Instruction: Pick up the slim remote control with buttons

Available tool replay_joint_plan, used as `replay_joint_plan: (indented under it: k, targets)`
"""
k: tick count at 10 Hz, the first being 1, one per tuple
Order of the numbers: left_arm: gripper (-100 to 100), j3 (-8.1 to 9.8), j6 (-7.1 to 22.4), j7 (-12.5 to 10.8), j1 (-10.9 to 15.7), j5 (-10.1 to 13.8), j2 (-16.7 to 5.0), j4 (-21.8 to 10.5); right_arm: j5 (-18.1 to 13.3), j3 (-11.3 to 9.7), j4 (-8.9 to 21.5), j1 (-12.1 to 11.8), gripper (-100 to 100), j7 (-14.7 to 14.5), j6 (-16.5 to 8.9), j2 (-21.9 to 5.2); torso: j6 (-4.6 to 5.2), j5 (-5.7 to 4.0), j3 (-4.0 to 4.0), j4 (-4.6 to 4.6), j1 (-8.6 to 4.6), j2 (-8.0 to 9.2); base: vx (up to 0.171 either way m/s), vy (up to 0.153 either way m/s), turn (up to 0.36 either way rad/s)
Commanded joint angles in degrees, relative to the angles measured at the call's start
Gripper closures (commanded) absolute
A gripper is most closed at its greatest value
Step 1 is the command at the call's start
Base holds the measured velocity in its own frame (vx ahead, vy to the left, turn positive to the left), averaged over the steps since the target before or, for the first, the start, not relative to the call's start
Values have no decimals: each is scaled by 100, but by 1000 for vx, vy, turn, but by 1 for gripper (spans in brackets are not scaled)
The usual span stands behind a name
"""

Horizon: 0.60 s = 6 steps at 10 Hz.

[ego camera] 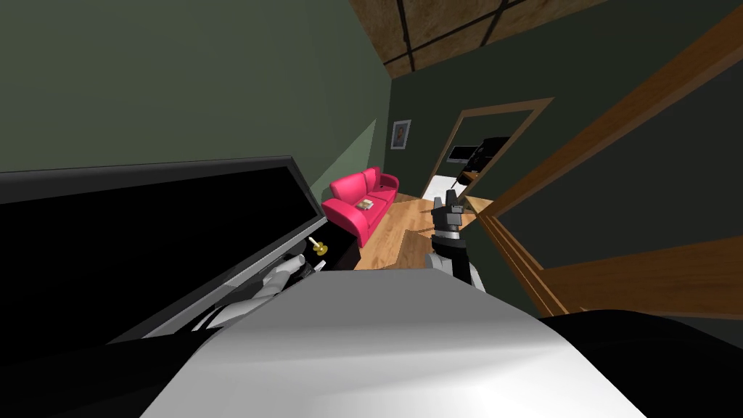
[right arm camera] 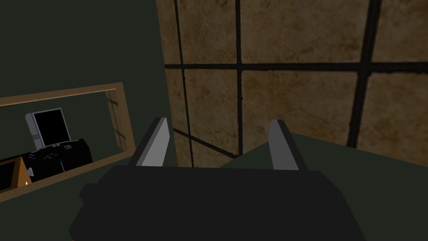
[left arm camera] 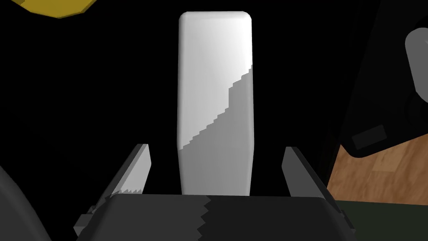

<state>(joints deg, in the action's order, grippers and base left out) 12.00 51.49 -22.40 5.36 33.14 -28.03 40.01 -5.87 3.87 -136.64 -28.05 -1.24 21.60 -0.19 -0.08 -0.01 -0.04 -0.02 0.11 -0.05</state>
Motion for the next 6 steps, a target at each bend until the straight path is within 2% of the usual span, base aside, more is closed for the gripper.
replay_joint_plan:
  k: [1,2,3,4,5,6]
  targets:
    - [-100,-10,209,-106,-63,2,-47,-27,0,0,0,0,0,0,0,0,0,0,0,0,0,0,57,38,-45]
    - [-100,-20,268,-115,-79,24,-58,-156,0,0,0,0,0,0,0,0,-1,0,-1,-1,-1,-1,22,19,-32]
    - [-100,-4,145,-18,22,50,-66,-287,0,0,0,0,0,0,0,0,0,0,4,0,-8,8,0,0,0]
    - [0,-6,137,-7,34,54,-67,-330,0,0,0,0,0,0,0,0,0,-2,9,3,-15,16,0,0,0]
    - [-100,-6,-20,20,17,0,40,-430,0,0,0,0,0,0,0,0,0,-3,10,4,-17,19,0,0,0]
    - [-100,-6,-125,39,7,-35,112,-500,0,0,0,0,0,0,0,1,-1,-2,10,3,-19,19,0,0,0]
